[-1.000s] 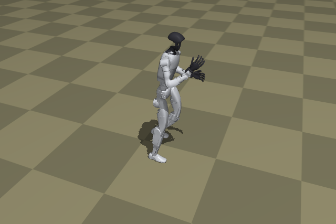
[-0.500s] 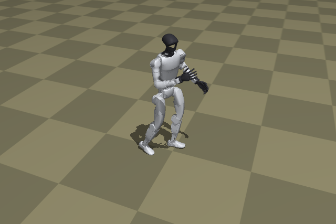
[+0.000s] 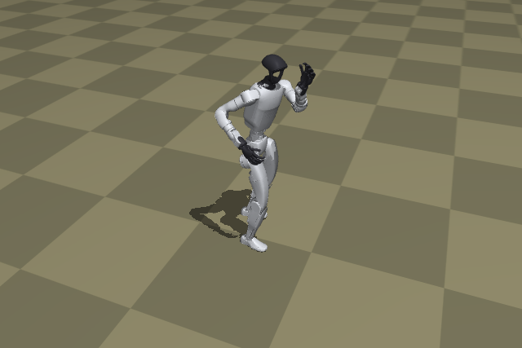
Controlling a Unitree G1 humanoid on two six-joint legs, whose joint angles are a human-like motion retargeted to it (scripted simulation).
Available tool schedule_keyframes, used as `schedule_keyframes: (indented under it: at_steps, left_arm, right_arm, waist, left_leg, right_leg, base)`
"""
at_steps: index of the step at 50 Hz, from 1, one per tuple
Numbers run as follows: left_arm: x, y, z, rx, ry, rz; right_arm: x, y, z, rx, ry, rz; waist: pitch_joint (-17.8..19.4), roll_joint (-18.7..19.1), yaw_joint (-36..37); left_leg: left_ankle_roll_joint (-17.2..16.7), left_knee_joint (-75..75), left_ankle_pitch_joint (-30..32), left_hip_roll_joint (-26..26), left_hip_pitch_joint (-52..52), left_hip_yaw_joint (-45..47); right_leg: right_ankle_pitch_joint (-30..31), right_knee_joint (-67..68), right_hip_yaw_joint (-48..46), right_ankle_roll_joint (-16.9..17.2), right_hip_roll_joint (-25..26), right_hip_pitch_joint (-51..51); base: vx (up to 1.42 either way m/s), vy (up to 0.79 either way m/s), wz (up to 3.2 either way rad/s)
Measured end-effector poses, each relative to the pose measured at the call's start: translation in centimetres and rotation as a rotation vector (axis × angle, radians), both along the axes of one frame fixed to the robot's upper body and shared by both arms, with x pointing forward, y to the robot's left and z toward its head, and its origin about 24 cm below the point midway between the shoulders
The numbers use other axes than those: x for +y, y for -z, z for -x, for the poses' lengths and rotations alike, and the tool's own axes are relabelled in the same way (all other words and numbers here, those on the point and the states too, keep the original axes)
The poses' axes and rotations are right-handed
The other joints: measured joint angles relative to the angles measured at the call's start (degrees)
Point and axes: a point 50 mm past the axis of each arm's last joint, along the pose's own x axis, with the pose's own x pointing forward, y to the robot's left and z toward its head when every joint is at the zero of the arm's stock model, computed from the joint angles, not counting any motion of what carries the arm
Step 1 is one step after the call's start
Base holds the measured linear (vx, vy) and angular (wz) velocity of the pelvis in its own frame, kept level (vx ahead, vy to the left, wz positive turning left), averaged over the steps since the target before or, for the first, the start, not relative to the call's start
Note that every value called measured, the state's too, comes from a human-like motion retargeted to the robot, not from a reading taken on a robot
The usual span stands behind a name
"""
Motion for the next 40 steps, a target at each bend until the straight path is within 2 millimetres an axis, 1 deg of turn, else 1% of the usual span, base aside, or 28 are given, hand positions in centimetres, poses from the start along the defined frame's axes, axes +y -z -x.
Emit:
schedule_keyframes:
  at_steps: [2, 3, 5, 7, 8, 10, 12, 13, 15, 17, 19, 20, 21, 22, 23, 25, 27, 28, 30, 31, 32, 33, 34, 35, 36, 37, 38, 40]
  left_arm:
    - [-2.5, -3.4, 3.9, -0.124, 0.004, -0.076]
    - [-3.6, -3.7, 5.3, -0.174, -0.004, -0.112]
    - [-3.9, -3.9, 5.9, -0.244, -0.100, -0.195]
    - [-2.9, -1.0, 5.2, -0.258, -0.009, -0.247]
    - [-1.7, 1.2, 4.0, -0.225, 0.030, -0.268]
    - [1.7, 7.3, 0.7, -0.046, 0.106, -0.271]
    - [6.0, 15.8, -3.2, 0.323, 0.118, -0.249]
    - [8.3, 20.6, -4.1, 0.540, 0.247, -0.150]
    - [13.1, 30.3, -4.1, 0.906, 0.137, -0.119]
    - [17.2, 37.7, -1.1, 1.202, 0.083, 0.074]
    - [21.4, 42.1, 3.2, 1.382, -0.030, 0.193]
    - [23.4, 43.5, 5.6, 1.453, -0.086, 0.207]
    - [25.4, 44.0, 7.7, 1.503, -0.146, 0.204]
    - [27.2, 44.1, 9.8, 1.543, -0.199, 0.194]
    - [28.7, 43.7, 11.5, 1.565, -0.238, 0.177]
    - [30.3, 42.6, 13.5, 1.568, -0.281, 0.167]
    - [30.0, 41.6, 13.0, 1.514, -0.274, 0.173]
    - [29.4, 41.1, 11.9, 1.472, -0.258, 0.160]
    - [27.5, 39.8, 8.9, 1.367, -0.224, 0.079]
    - [26.2, 39.0, 7.0, 1.310, -0.180, 0.027]
    - [25.1, 38.0, 5.0, 1.251, -0.221, -0.042]
    - [24.8, 36.8, 3.0, 1.158, -0.429, -0.131]
    - [23.3, 35.3, 1.2, 1.066, -0.447, -0.150]
    - [21.2, 33.6, -0.5, 0.991, -0.371, -0.147]
    - [17.6, 31.6, -1.7, 0.935, -0.051, -0.113]
    - [14.5, 29.2, -2.4, 0.837, 0.176, -0.105]
    - [12.3, 26.7, -2.9, 0.726, 0.216, -0.109]
    - [8.3, 22.0, -3.3, 0.499, 0.177, -0.303]
  right_arm:
    - [-0.9, 0.4, 1.2, 0.051, 0.071, -0.005]
    - [-1.0, 0.4, 1.2, 0.048, 0.109, -0.020]
    - [-0.1, 0.5, 0.5, 0.020, 0.118, -0.042]
    - [1.8, -0.2, -2.1, -0.081, 0.100, -0.069]
    - [3.1, -0.8, -4.0, -0.150, 0.071, -0.072]
    - [5.9, -3.4, -8.2, -0.327, 0.002, -0.051]
    - [9.0, -7.7, -11.8, -0.541, -0.075, -0.026]
    - [10.6, -10.3, -13.1, -0.661, -0.108, -0.032]
    - [13.1, -16.3, -14.5, -0.925, -0.175, -0.022]
    - [15.6, -23.0, -14.4, -1.202, -0.207, -0.048]
    - [17.6, -29.5, -12.7, -1.488, -0.232, -0.066]
    - [18.3, -32.4, -11.2, -1.624, -0.245, -0.073]
    - [18.3, -34.5, -9.8, -1.737, -0.242, -0.079]
    - [18.2, -36.0, -8.4, -1.836, -0.239, -0.093]
    - [17.5, -36.8, -7.2, -1.906, -0.233, -0.119]
    - [15.5, -36.2, -5.8, -1.948, -0.223, -0.211]
    - [12.7, -33.0, -6.0, -1.832, -0.186, -0.323]
    - [11.3, -30.7, -6.4, -1.734, -0.141, -0.356]
    - [8.4, -25.0, -7.3, -1.467, -0.001, -0.352]
    - [7.0, -21.5, -8.1, -1.282, 0.063, -0.297]
    - [5.6, -17.9, -8.3, -1.093, 0.126, -0.239]
    - [4.0, -14.3, -8.1, -0.899, 0.190, -0.169]
    - [2.9, -10.9, -7.5, -0.717, 0.205, -0.127]
    - [2.1, -7.8, -6.5, -0.543, 0.196, -0.104]
    - [1.7, -5.9, -5.6, -0.426, 0.146, -0.102]
    - [1.5, -4.4, -4.6, -0.336, 0.106, -0.097]
    - [1.4, -3.9, -3.8, -0.300, 0.083, -0.080]
    - [1.4, -3.9, -3.3, -0.274, -0.007, -0.044]
  waist:
    - [3.1, -0.6, 1.6]
    - [3.8, -0.8, 2.7]
    - [3.9, -1.2, 6.1]
    - [2.3, -1.1, 10.8]
    - [1.5, -1.1, 13.2]
    - [-0.5, -0.7, 16.7]
    - [-2.9, -0.2, 18.6]
    - [-3.6, 0.0, 19.4]
    - [-4.5, 0.2, 21.4]
    - [-3.0, -0.9, 22.9]
    - [-0.7, -2.9, 23.8]
    - [0.5, -3.9, 24.4]
    - [1.6, -4.3, 25.1]
    - [2.5, -4.6, 25.9]
    - [2.8, -4.8, 26.6]
    - [2.3, -5.6, 26.7]
    - [1.2, -7.0, 24.9]
    - [0.5, -7.7, 23.7]
    - [-2.0, -9.2, 21.7]
    - [-3.3, -9.7, 20.3]
    - [-4.4, -10.1, 19.0]
    - [-4.9, -10.3, 17.9]
    - [-5.2, -9.7, 17.0]
    - [-5.4, -8.6, 16.3]
    - [-5.2, -6.6, 16.2]
    - [-4.9, -4.9, 15.9]
    - [-4.3, -3.8, 15.6]
    - [-3.5, -3.3, 13.4]
  left_leg:
    - [2.1, 9.4, -3.9, 0.3, -6.8, -1.1]
    - [3.1, 14.5, -4.5, 0.2, -10.8, -1.2]
    - [3.9, 20.2, -3.4, 0.0, -16.5, -1.1]
    - [3.6, 17.1, -0.5, 0.1, -17.2, -0.6]
    - [3.7, 12.0, 1.8, 0.1, -15.3, -0.3]
    - [4.1, 1.4, 8.3, 0.1, -11.9, 0.2]
    - [4.4, -7.2, 17.3, 0.3, -11.1, 0.5]
    - [4.0, -10.4, 21.8, 0.5, -11.4, 0.7]
    - [2.3, -13.7, 27.9, 0.5, -13.1, 1.6]
    - [1.7, -10.7, 27.1, -0.9, -16.0, 2.9]
    - [3.4, 1.3, 20.1, -2.8, -20.5, 5.3]
    - [4.5, 9.7, 15.6, -3.2, -22.9, 7.2]
    - [5.8, 18.5, 11.6, -1.9, -24.2, 9.6]
    - [7.0, 26.6, 8.0, -0.4, -25.0, 11.9]
    - [8.2, 33.3, 5.4, 1.5, -24.8, 13.9]
    - [9.8, 41.4, 3.1, 4.0, -22.6, 16.3]
    - [9.9, 41.3, 5.2, 3.8, -18.0, 16.2]
    - [9.4, 39.1, 7.5, 2.9, -15.5, 15.3]
    - [6.6, 32.8, 13.7, 0.7, -11.7, 12.0]
    - [5.2, 27.9, 16.5, -0.9, -9.9, 9.2]
    - [4.1, 22.5, 18.6, -2.4, -7.8, 6.4]
    - [3.5, 16.1, 19.3, -3.4, -5.0, 3.4]
    - [2.8, 10.0, 18.4, -3.1, -2.3, 1.1]
    - [2.1, 4.3, 16.6, -2.2, 0.4, -0.9]
    - [1.4, -0.1, 12.8, 0.0, 1.9, -1.8]
    - [1.1, -3.3, 8.7, 1.9, 2.8, -2.5]
    - [1.4, -4.4, 4.2, 3.3, 2.5, -2.7]
    - [1.6, 4.8, -5.1, 4.3, -4.6, -3.7]
  right_leg:
    - [-7.9, 19.6, -3.1, -2.4, -3.4, -5.2]
    - [-10.5, 26.7, -3.7, -4.0, -4.9, -6.5]
    - [-13.4, 35.8, -2.4, -5.9, -5.5, -6.9]
    - [-13.1, 36.1, 0.5, -4.5, -3.6, -3.7]
    - [-12.6, 33.1, 2.0, -3.8, -2.5, -0.7]
    - [-9.5, 23.7, 4.2, -2.6, -1.0, 6.0]
    - [-2.9, 11.7, 7.6, -2.4, 0.6, 11.6]
    - [0.7, 5.7, 9.6, -2.7, 1.2, 14.1]
    - [4.6, -5.1, 11.6, -3.0, 1.1, 18.0]
    - [2.1, -13.3, 9.8, -2.9, -1.6, 20.4]
    - [-2.5, -17.3, 7.6, -2.3, -4.8, 20.6]
    - [-4.8, -17.9, 7.0, -2.1, -6.1, 20.0]
    - [-6.5, -16.2, 7.1, -2.4, -6.2, 18.2]
    - [-7.9, -14.2, 7.3, -2.7, -6.0, 16.2]
    - [-8.6, -11.5, 7.5, -3.0, -5.2, 13.6]
    - [-7.5, -8.8, 7.1, -2.8, -4.0, 9.5]
    - [-3.3, -12.3, 4.9, -2.2, -4.2, 9.1]
    - [-0.5, -15.0, 3.3, -1.9, -4.7, 9.5]
    - [5.0, -17.2, -0.6, 0.0, -5.9, 7.9]
    - [8.0, -19.5, -2.1, 0.6, -6.5, 7.4]
    - [10.9, -22.1, -3.0, 1.1, -6.9, 7.2]
    - [13.5, -25.2, -2.5, 1.1, -7.0, 7.6]
    - [13.9, -25.4, -0.7, 0.8, -6.4, 7.0]
    - [13.2, -23.9, 1.7, 0.3, -5.5, 5.9]
    - [9.3, -16.5, 3.7, -0.4, -3.6, 2.8]
    - [5.1, -7.5, 4.8, -0.9, -2.1, -0.9]
    - [0.4, 4.8, 4.3, -0.9, -1.4, -5.4]
    - [-7.0, 27.2, 1.3, -1.6, -4.2, -12.8]
  base:
    - [-0.77, 0.05, 1.02]
    - [-0.73, 0.04, 0.77]
    - [-0.66, 0.02, 0.30]
    - [-0.56, -0.05, -0.50]
    - [-0.56, -0.12, -0.88]
    - [-0.59, -0.17, -0.84]
    - [-0.67, -0.21, -0.54]
    - [-0.73, -0.23, -0.40]
    - [-0.77, -0.24, -0.30]
    - [-0.81, -0.22, -0.09]
    - [-0.81, -0.19, -0.02]
    - [-0.78, -0.17, -0.20]
    - [-0.75, -0.17, -0.31]
    - [-0.71, -0.18, -0.36]
    - [-0.68, -0.19, -0.13]
    - [-0.62, -0.19, 0.44]
    - [-0.57, -0.14, 1.41]
    - [-0.55, -0.07, 1.83]
    - [-0.56, 0.01, 1.99]
    - [-0.63, 0.10, 2.11]
    - [-0.71, 0.16, 2.17]
    - [-0.75, 0.21, 2.01]
    - [-0.78, 0.25, 1.79]
    - [-0.81, 0.30, 1.43]
    - [-0.84, 0.32, 1.19]
    - [-0.85, 0.33, 1.03]
    - [-0.82, 0.31, 1.23]
    - [-0.77, 0.28, 1.56]
